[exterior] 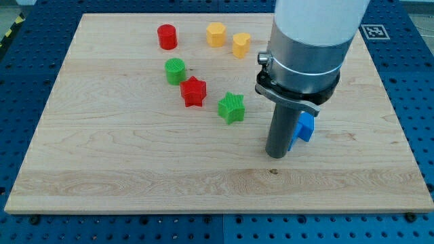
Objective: Push the blue blocks towards the center right
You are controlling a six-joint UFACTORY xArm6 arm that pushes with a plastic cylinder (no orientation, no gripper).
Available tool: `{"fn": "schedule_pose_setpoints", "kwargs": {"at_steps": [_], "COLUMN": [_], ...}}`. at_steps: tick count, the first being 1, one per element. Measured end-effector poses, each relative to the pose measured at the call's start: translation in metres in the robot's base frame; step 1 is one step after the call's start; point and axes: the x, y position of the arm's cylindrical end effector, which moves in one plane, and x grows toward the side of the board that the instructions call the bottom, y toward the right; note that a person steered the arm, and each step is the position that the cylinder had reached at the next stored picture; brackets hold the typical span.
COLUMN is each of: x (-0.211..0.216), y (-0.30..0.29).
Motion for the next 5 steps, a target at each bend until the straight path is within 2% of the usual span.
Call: {"fn": "schedule_pose_setpoints", "kwargs": {"at_steps": [5], "x": [-0.031], "y": [0.014]}}
